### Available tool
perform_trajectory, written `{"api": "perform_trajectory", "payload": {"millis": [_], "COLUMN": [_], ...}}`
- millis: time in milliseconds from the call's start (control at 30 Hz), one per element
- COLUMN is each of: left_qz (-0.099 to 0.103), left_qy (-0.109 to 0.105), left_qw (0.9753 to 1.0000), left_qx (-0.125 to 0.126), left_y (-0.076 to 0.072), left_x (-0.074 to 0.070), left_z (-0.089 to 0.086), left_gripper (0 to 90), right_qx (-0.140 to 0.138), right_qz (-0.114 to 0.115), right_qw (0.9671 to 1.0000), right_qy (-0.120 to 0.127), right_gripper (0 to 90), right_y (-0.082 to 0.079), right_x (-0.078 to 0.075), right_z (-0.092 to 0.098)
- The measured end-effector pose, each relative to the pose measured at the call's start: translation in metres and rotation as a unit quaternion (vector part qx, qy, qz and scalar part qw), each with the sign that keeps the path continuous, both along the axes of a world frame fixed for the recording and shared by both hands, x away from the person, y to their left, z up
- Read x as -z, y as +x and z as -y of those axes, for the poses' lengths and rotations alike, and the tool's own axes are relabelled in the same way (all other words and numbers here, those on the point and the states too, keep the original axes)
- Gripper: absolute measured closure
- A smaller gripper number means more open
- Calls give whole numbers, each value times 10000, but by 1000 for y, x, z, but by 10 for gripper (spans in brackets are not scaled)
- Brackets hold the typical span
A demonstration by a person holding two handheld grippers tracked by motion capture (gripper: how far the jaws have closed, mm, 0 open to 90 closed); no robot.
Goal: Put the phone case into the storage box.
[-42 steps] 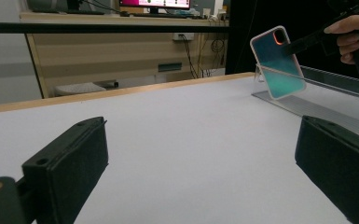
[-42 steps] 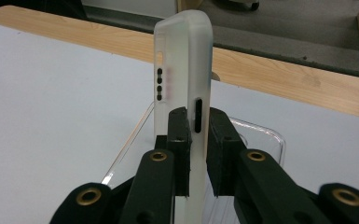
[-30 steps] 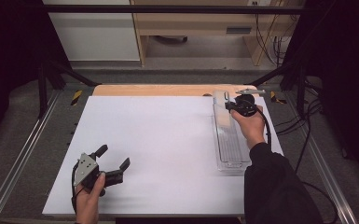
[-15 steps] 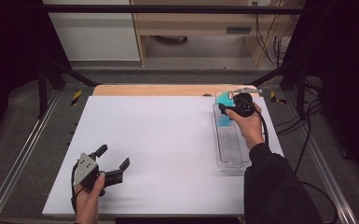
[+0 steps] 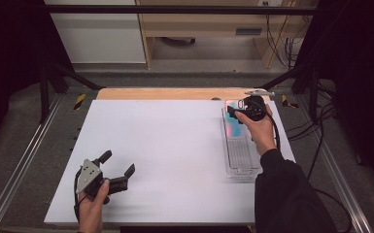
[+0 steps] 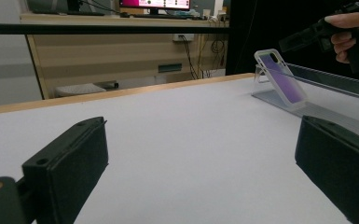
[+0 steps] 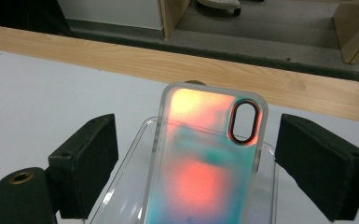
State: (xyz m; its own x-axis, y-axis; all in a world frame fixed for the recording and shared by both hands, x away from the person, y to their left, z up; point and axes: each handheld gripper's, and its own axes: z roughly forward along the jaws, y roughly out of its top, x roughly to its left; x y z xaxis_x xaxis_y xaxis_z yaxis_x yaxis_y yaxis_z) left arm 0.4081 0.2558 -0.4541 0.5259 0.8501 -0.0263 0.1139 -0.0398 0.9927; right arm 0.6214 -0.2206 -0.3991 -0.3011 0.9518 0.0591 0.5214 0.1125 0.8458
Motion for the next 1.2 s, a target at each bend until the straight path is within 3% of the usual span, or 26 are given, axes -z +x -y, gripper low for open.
{"api": "perform_trajectory", "payload": {"millis": [367, 800, 1200], "left_qz": [-1, -8, -5], "left_qy": [4, 12, 12], "left_qw": [10000, 10000, 10000], "left_qx": [3, 3, 5], "left_y": [0, 0, 0], "left_x": [0, 0, 0], "left_z": [0, 0, 0], "left_gripper": [21, 21, 21], "right_qx": [41, 101, 104], "right_qz": [-49, -370, -462], "right_qw": [10000, 9986, 9975], "right_qy": [72, 364, 517], "right_gripper": [102, 59, 57], "right_y": [-1, -3, -5], "right_x": [-2, -5, -9], "right_z": [1, -3, -6]}}
